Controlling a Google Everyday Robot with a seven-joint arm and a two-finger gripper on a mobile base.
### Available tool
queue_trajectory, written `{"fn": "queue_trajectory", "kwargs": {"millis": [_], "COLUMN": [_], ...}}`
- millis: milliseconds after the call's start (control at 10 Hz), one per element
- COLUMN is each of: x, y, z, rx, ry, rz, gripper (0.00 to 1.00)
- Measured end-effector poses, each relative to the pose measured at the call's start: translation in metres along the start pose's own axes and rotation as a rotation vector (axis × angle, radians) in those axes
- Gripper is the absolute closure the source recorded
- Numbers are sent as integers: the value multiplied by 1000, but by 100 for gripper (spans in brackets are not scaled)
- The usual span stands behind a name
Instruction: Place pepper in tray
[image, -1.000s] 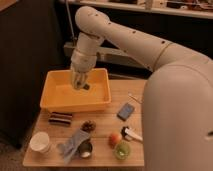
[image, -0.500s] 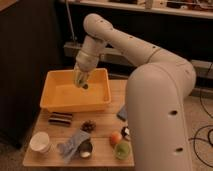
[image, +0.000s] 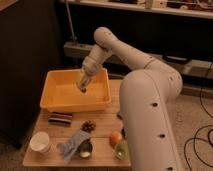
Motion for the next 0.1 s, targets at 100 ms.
{"fn": "queue_trajectory", "kwargs": {"millis": [100], "x": [-5], "y": [-2], "z": [5], "rx": [-15], "ry": [7], "rz": [-20], "gripper": [20]}}
